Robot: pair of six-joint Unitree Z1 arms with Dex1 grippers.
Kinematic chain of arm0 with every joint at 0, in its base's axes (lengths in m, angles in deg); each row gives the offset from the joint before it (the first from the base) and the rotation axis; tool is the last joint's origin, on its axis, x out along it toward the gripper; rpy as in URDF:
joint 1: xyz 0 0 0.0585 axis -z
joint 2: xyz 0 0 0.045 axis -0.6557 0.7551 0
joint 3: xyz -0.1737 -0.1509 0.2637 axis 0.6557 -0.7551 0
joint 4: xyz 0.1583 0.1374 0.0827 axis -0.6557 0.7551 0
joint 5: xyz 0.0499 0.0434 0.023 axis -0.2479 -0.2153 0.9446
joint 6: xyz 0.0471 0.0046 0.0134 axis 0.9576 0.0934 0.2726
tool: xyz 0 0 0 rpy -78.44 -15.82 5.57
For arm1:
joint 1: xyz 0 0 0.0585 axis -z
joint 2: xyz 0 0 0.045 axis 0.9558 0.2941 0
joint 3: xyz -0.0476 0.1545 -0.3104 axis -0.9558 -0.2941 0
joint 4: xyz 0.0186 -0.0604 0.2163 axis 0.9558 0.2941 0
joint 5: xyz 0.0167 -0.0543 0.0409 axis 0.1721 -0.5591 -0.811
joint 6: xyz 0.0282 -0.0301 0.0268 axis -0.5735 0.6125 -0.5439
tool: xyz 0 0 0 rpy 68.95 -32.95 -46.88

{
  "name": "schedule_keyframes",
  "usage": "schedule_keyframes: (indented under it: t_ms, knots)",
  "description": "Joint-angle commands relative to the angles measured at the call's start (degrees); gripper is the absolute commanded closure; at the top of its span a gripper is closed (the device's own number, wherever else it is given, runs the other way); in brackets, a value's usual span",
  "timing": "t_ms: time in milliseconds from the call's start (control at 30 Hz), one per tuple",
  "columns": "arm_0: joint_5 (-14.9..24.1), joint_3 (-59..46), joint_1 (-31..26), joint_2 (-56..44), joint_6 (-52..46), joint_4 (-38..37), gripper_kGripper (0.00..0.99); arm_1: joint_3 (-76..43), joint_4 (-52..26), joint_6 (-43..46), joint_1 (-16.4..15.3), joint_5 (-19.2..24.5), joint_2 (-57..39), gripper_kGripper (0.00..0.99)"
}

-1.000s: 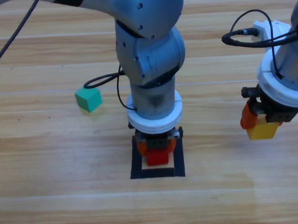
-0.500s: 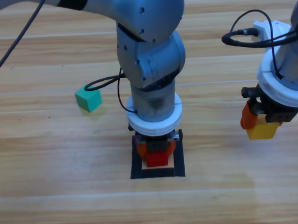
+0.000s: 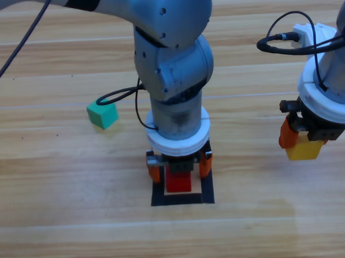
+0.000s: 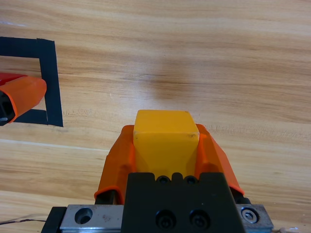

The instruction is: Stack the blocks in the rectangular block: red at the bottom, yellow in the middle, green on top

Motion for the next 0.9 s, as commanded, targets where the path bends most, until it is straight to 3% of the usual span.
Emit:
schedule_keyframes:
  t_ms: [33,233,367,567,900]
  knots:
    - [0.7,-1.7,-0.6,1.8,-0.9,-0.8,0.175,0.1,0.8,0.5,-1.2,1.3,4.0,0.967]
    - [1.6,0.1,-0.6,-1.1,-0.1,-0.1,0.139,0.1,0.8,-0.1,-1.2,1.5,3.2,0.967]
    - [5.2,0.5,-0.5,-11.3,1.1,1.9,0.079,0.2,0.8,-0.7,-1.6,1.5,2.3,0.967]
    - [11.1,-5.4,-0.9,-30.3,7.1,2.3,0.077,1.3,1.3,-2.7,-4.1,1.8,0.8,0.969]
    - [15.7,-16.3,-7.3,-50.3,23.4,2.0,0.079,26.6,18.5,-8.1,-10.1,1.0,16.1,0.967]
